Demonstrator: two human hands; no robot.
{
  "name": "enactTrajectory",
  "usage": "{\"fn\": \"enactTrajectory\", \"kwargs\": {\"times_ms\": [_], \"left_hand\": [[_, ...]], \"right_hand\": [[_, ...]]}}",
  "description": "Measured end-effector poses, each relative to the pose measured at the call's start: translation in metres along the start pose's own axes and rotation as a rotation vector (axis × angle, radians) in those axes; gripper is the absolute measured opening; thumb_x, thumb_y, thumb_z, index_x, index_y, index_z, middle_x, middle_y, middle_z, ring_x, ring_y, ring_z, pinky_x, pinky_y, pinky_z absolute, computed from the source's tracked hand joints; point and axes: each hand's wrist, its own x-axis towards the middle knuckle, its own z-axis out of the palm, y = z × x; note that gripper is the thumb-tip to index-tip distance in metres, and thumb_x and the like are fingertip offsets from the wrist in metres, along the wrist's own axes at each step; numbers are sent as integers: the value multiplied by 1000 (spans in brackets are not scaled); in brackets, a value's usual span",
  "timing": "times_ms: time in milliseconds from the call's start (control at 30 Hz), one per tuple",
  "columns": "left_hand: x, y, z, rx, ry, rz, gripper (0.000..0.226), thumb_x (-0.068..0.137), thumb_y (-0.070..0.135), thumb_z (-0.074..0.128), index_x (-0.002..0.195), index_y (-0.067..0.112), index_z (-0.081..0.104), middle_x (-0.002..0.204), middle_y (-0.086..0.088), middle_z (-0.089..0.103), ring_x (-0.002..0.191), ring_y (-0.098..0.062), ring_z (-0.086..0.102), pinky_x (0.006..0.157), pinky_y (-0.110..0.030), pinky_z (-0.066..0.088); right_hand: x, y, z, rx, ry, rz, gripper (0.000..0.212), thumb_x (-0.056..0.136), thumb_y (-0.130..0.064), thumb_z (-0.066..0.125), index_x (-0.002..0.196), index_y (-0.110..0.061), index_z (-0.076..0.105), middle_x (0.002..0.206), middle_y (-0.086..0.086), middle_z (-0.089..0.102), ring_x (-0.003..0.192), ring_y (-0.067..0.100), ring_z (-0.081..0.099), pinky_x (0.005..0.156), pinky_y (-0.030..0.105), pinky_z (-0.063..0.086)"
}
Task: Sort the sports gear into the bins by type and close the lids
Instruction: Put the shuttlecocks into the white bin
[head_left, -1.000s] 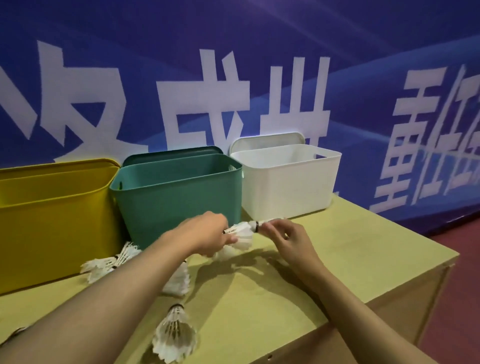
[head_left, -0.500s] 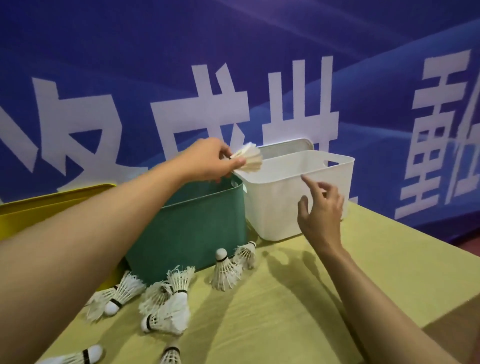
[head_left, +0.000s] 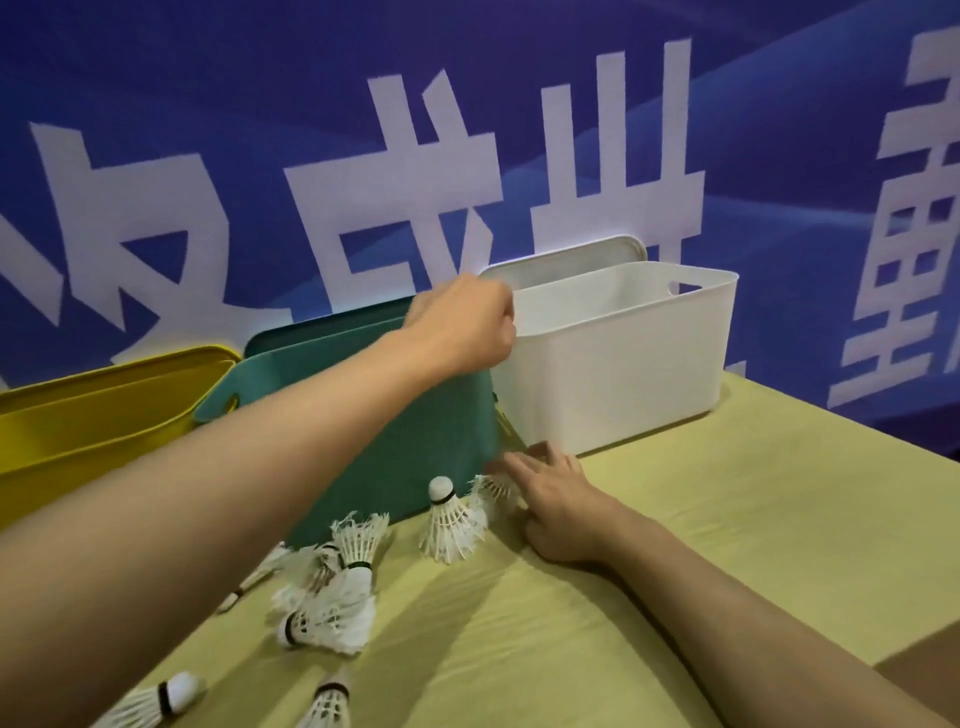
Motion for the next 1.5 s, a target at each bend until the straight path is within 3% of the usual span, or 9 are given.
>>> {"fn": "enactTrajectory", "kwargs": {"times_ms": [167, 333, 433, 567, 700, 833, 1033, 1233, 1500], "left_hand": [[-65, -30, 10, 168, -627, 74, 42, 91, 65, 52, 116, 33, 66, 104, 7, 70, 92, -19, 68, 85, -40, 58], [-94, -29, 40, 245, -714, 87, 45, 95, 61, 53, 124, 28, 61, 113, -1, 66, 95, -24, 61, 76, -36, 48], [-98, -30, 47, 201, -728, 75, 37, 100, 52, 53, 109, 19, 66, 99, -3, 64, 84, -25, 58, 75, -38, 51], [-92, -35, 27, 209, -665, 98, 35, 100, 53, 52, 97, 20, 65, 92, 0, 63, 84, -26, 58, 71, -35, 46], [-74, -38, -14, 188, -555, 153, 30, 94, 56, 56, 83, 27, 56, 80, 10, 59, 84, -21, 61, 69, -35, 50], [-52, -31, -52, 121, -368, 198, 25, 93, 56, 59, 99, 32, 65, 85, 13, 65, 78, -9, 59, 65, -34, 52], [18, 5, -77, 37, 21, 180, 28, 95, 52, 62, 107, 27, 66, 96, 7, 67, 85, -20, 59, 69, -35, 46], [56, 38, -34, 204, -260, 58, 63, 89, 65, 62, 130, 18, 53, 123, -4, 62, 109, -29, 59, 78, -41, 40], [-123, 9, -53, 257, -292, 278, 51, 94, 65, 51, 133, 31, 52, 123, 4, 61, 116, -23, 59, 82, -40, 53]], "right_hand": [[6, 10, -3, -105, 35, 28, 61, 89, -34, 56, 143, -34, 29, 146, 1, 35, 130, 26, 28, 112, 51, 32], [-7, 10, -18, -8, 114, 101, 58, 86, -57, 69, 135, -30, 51, 134, -8, 50, 113, 11, 50, 97, 35, 53], [-26, -4, -63, 253, 476, 69, 39, 86, -55, 72, 114, -29, 62, 102, -16, 68, 79, 1, 64, 69, 23, 57], [-21, -22, -158, 473, 1000, 21, 33, 90, -48, 71, 110, -24, 60, 92, -17, 67, 76, -3, 67, 62, 9, 51], [23, 5, -209, 557, 655, 324, 63, 85, -53, 74, 128, -12, 54, 110, 3, 69, 79, 9, 71, 52, 13, 52], [-12, 29, -164, 261, 598, 491, 77, 82, -54, 77, 137, -11, 46, 131, 10, 56, 106, 24, 65, 91, 41, 55], [-88, 44, -68, -279, 394, 485, 54, 91, -65, 55, 132, -32, 44, 129, -7, 52, 104, 17, 62, 71, 36, 56], [-108, 35, -67, -306, 343, 423, 48, 94, -64, 51, 132, -34, 49, 129, -11, 56, 104, 13, 63, 74, 34, 58], [-107, -13, -70, -406, 314, 248, 45, 97, -63, 46, 130, -33, 46, 124, -11, 55, 105, 15, 61, 67, 34, 56]]}}
